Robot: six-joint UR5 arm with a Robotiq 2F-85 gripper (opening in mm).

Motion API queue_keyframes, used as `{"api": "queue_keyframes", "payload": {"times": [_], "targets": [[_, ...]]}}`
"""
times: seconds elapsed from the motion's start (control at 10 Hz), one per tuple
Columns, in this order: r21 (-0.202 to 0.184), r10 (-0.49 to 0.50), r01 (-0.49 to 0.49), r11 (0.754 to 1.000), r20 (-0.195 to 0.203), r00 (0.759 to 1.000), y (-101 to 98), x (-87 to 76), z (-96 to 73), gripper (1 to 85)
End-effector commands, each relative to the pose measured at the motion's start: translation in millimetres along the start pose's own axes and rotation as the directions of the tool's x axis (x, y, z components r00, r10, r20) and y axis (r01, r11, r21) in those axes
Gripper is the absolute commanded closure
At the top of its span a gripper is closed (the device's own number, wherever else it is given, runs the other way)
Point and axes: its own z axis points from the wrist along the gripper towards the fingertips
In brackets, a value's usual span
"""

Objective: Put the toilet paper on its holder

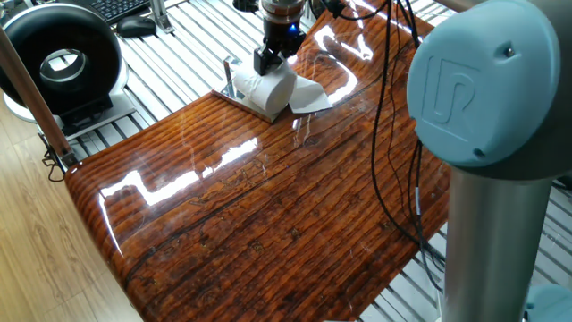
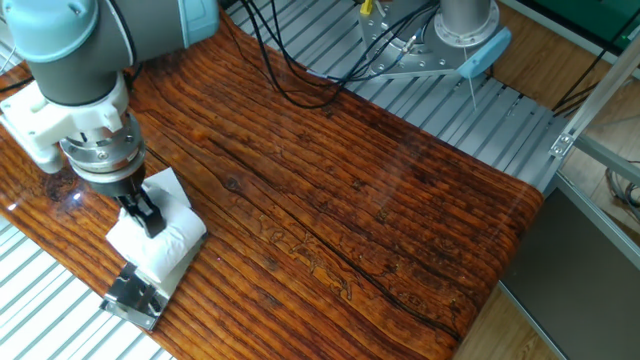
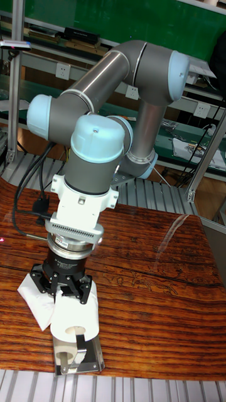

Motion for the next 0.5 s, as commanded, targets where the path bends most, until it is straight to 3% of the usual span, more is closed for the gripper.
{"api": "queue_keyframes", "payload": {"times": [0.0, 0.3, 0.4], "targets": [[-0.002, 0.0, 0.0, 1.0, -0.01, 1.0, 6.7, -13.2, 3.0, 84.7], [0.008, -0.021, 0.021, 1.0, 0.003, 1.0, 1.2, -24.9, -0.8, 84.7], [-0.008, -0.031, 0.031, 0.999, 0.009, 0.999, 0.0, -30.5, -4.9, 84.7]]}}
